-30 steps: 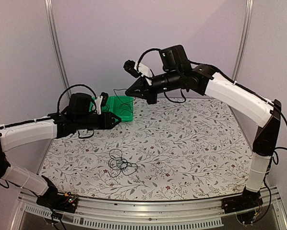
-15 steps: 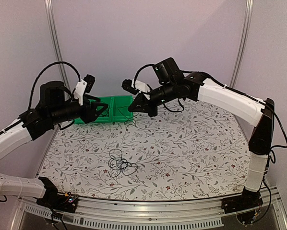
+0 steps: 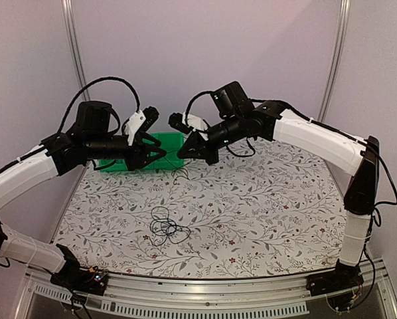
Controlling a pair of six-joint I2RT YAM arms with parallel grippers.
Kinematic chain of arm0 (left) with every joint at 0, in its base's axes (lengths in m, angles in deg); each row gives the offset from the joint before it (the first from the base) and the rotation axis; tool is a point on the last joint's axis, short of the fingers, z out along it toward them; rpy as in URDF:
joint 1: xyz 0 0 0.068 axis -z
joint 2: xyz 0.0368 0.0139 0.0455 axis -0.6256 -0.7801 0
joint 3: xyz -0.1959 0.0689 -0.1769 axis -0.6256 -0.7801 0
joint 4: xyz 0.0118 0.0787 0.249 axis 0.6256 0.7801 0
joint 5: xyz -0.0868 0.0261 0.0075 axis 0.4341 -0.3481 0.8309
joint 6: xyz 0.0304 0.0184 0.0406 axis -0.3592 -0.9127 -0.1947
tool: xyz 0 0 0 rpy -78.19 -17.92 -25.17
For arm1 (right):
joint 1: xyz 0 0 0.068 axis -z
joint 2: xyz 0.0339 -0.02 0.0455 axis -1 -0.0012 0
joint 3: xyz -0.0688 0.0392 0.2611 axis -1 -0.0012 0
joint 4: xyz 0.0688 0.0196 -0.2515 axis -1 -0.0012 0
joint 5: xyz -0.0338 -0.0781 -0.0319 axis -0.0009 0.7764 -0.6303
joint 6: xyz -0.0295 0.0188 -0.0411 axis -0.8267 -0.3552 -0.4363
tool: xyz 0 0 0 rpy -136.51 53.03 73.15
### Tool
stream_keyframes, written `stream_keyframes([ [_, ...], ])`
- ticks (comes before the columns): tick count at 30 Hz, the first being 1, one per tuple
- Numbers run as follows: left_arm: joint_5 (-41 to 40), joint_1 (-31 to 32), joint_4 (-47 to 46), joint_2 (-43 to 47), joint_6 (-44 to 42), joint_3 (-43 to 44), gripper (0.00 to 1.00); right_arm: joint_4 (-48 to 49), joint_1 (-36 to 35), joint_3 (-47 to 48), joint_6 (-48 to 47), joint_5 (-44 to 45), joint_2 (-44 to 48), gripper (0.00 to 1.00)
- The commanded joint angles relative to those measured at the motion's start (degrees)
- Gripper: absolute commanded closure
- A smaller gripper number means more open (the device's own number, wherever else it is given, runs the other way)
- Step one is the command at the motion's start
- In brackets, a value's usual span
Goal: Untangle the cables
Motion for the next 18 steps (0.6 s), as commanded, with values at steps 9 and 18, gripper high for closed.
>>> stream_keyframes([
  [9,1.7,1.0,-1.3,-1.2,-2.4,-0.9,0.71,0.0,-0.4,-0.4,1.7,-0.9,0.4,0.98],
  [18,2.1,1.5,-1.6,-2.2,-4.2,-0.8,0.71,1.0,-0.4,0.0,3.5,-0.9,0.1,0.98],
])
